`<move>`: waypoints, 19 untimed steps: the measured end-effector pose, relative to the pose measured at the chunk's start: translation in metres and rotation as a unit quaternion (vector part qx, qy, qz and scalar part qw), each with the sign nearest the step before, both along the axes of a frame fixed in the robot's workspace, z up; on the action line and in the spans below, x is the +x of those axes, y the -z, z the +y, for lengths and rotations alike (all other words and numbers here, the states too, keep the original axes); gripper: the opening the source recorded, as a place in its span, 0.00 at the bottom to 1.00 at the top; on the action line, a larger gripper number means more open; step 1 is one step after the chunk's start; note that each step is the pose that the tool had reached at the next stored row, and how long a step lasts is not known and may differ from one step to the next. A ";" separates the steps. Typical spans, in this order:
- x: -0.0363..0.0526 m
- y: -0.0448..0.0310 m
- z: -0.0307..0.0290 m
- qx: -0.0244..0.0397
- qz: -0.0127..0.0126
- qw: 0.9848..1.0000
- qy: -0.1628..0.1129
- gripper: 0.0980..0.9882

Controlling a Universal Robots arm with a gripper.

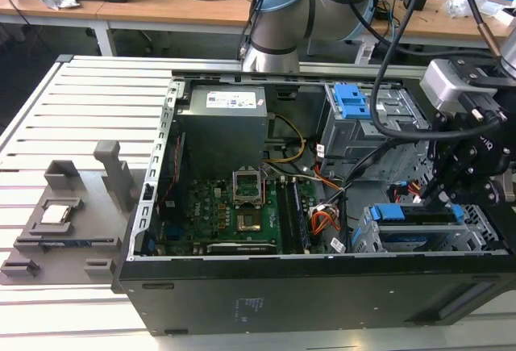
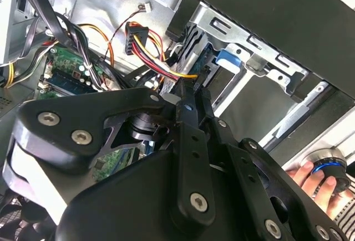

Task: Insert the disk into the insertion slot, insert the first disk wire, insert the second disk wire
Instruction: 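Insert the first disk wire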

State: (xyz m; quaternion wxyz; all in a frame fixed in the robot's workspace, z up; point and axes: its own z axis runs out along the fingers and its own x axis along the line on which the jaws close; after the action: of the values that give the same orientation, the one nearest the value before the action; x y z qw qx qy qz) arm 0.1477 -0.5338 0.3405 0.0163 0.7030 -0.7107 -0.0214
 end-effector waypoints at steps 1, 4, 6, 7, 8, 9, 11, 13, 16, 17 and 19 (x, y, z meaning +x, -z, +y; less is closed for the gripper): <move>0.0000 0.0004 0.0000 0.000 0.000 1.000 0.000 0.09; 0.0000 0.0016 0.0000 0.000 0.000 1.000 0.000 0.09; 0.0000 0.0023 0.0000 0.000 0.000 1.000 0.000 0.09; 0.0000 0.0024 0.0000 0.000 0.000 1.000 0.000 0.09; 0.0000 0.0027 0.0000 0.000 0.000 1.000 0.000 0.09; 0.0000 0.0029 0.0000 0.000 0.000 1.000 0.000 0.09; 0.0002 0.0031 0.0000 0.000 0.000 1.000 0.000 0.09; 0.0002 0.0031 0.0000 0.000 0.000 1.000 0.000 0.09; 0.0003 0.0027 -0.0002 0.000 0.000 1.000 0.000 0.09; 0.0002 0.0024 -0.0002 0.000 0.000 1.000 0.000 0.09; 0.0001 0.0018 -0.0002 0.000 -0.001 1.000 0.002 0.09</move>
State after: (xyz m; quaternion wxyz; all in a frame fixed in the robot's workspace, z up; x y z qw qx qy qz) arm 0.1478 -0.5340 0.3387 0.0157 0.7017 -0.7120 -0.0212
